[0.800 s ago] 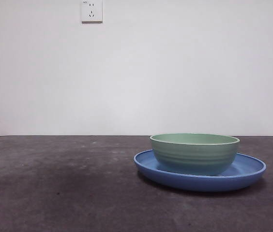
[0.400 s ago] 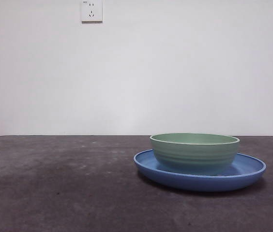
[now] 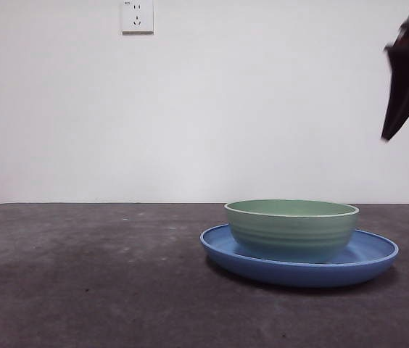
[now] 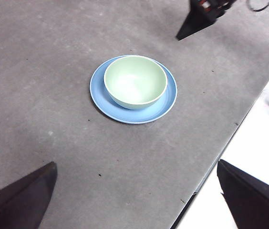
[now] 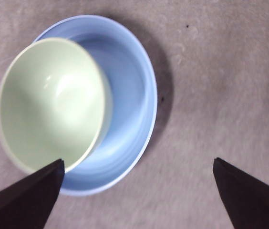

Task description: Place the green bowl on the blue plate

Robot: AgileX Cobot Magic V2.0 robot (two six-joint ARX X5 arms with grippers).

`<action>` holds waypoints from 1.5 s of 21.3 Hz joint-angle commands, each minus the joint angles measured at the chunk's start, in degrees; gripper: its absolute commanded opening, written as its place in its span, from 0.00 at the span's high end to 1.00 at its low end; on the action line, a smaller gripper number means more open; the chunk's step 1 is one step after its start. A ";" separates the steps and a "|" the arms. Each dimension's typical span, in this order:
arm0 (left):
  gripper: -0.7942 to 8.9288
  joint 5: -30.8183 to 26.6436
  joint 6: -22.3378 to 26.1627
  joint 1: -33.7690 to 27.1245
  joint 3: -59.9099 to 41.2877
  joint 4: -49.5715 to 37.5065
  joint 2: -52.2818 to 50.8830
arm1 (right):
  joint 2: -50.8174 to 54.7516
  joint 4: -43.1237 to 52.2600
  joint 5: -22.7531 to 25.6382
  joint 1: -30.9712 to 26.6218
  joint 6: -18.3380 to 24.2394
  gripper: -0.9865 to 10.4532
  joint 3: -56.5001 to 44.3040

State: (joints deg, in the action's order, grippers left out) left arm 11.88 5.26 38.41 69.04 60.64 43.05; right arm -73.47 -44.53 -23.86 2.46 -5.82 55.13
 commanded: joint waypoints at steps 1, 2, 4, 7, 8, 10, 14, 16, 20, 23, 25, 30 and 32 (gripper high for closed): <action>0.24 0.17 0.48 0.22 0.55 -0.35 0.31 | -3.76 2.69 -0.39 -0.46 0.70 0.50 0.63; 0.24 0.17 0.48 0.22 0.55 -0.35 0.31 | -4.74 3.54 -0.39 -0.48 0.70 0.50 0.63; 0.24 0.17 0.48 0.22 0.55 -0.35 0.31 | -7.04 5.60 -0.81 -0.48 0.96 0.50 0.63; 0.24 0.17 0.48 0.22 0.55 -0.42 0.33 | -10.27 8.22 -1.77 -0.48 1.60 0.50 0.63; 0.24 0.17 0.48 0.22 0.55 -0.39 0.33 | -11.02 8.79 -1.73 -0.48 1.60 0.50 0.63; 0.24 0.17 0.48 0.22 0.55 -0.39 0.33 | -13.00 10.14 -1.73 -0.48 1.60 0.52 0.63; 0.24 0.17 0.48 0.22 0.55 -0.37 0.31 | -17.44 13.11 -3.82 -0.44 1.64 0.60 0.63; 0.24 0.17 0.48 0.22 0.55 -0.37 0.33 | -19.06 14.16 -3.96 -0.33 1.81 0.63 0.63; 0.24 0.17 0.48 0.22 0.55 -0.37 0.33 | -21.66 15.50 -6.38 -0.20 1.86 0.64 0.63; 0.24 0.17 0.48 0.22 0.55 -0.37 0.33 | -22.47 15.96 -7.98 0.55 2.91 0.70 0.63; 0.24 0.17 0.48 0.22 0.55 -0.39 0.33 | -23.21 16.00 -8.09 0.98 3.28 0.74 0.63; 0.24 0.17 0.28 0.22 0.55 -0.31 0.31 | -24.37 15.82 -8.13 1.18 3.30 0.80 0.63; 0.24 0.17 0.26 0.22 0.55 -0.28 0.31 | -24.39 15.72 -8.04 1.20 3.30 0.83 0.63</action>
State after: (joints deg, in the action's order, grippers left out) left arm 11.88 5.26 38.37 69.04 60.66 43.05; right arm -96.79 -29.02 -31.75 3.44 -3.20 55.13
